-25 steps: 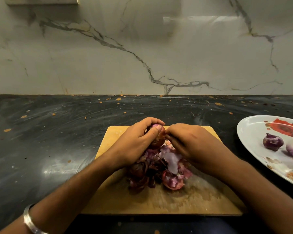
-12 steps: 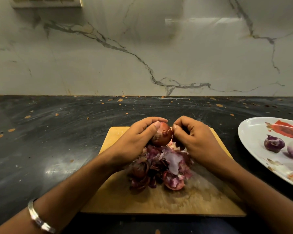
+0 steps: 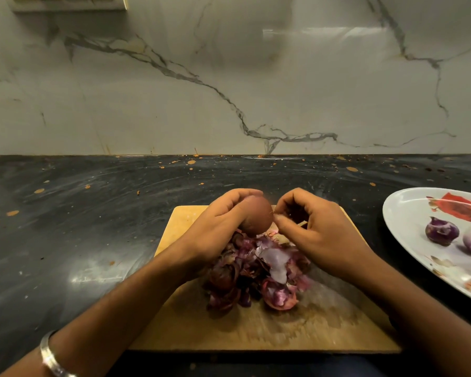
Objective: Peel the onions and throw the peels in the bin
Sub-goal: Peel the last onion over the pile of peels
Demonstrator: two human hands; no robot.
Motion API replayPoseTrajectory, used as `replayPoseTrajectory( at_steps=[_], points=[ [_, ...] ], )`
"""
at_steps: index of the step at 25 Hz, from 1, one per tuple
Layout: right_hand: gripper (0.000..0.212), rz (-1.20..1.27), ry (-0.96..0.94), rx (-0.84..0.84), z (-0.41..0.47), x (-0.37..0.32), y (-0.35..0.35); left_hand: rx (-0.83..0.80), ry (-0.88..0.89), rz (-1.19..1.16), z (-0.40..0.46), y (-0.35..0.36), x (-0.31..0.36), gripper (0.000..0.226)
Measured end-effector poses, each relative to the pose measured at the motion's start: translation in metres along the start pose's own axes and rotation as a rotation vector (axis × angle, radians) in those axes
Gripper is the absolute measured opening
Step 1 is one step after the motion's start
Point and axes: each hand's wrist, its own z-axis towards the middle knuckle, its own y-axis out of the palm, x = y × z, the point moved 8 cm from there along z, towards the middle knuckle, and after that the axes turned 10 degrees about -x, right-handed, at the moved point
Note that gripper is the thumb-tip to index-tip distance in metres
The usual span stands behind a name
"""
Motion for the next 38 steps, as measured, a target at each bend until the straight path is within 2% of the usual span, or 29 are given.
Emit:
replayPoseTrajectory(
  at_steps=[4,9,15,18,24,30,35,38],
  points=[
    [0.011,0.2,-0.009,0.093,-0.002,-0.003,-0.003,-0.027,0.004,0.026,0.001,0.002,0.0,0.029],
    [0.009,0.243,0.01,0.078,-0.003,0.0,-0.001,-0.046,0.016,0.038,-0.001,0.003,0.001,0.029],
    [0.01,0.068,-0.016,0.106,-0.005,-0.006,-0.004,-0.013,0.034,0.068,-0.001,0.003,0.001,0.028],
    [0.01,-0.023,-0.035,0.116,-0.004,-0.009,-0.005,-0.011,0.032,0.058,0.0,0.003,0.0,0.036],
    [0.02,-0.044,-0.092,0.099,-0.006,-0.015,-0.005,-0.015,0.028,0.02,0.001,0.0,0.0,0.043],
    [0.013,-0.077,-0.1,0.089,-0.007,-0.016,-0.002,-0.027,0.013,0.019,-0.001,0.004,-0.003,0.042],
    [0.005,-0.238,-0.167,0.128,-0.006,-0.024,0.002,-0.027,0.01,0.041,-0.001,0.006,-0.003,0.046],
    [0.006,-0.173,-0.126,0.156,-0.005,-0.015,-0.002,-0.014,-0.001,0.011,0.0,0.006,-0.004,0.037]
  ],
)
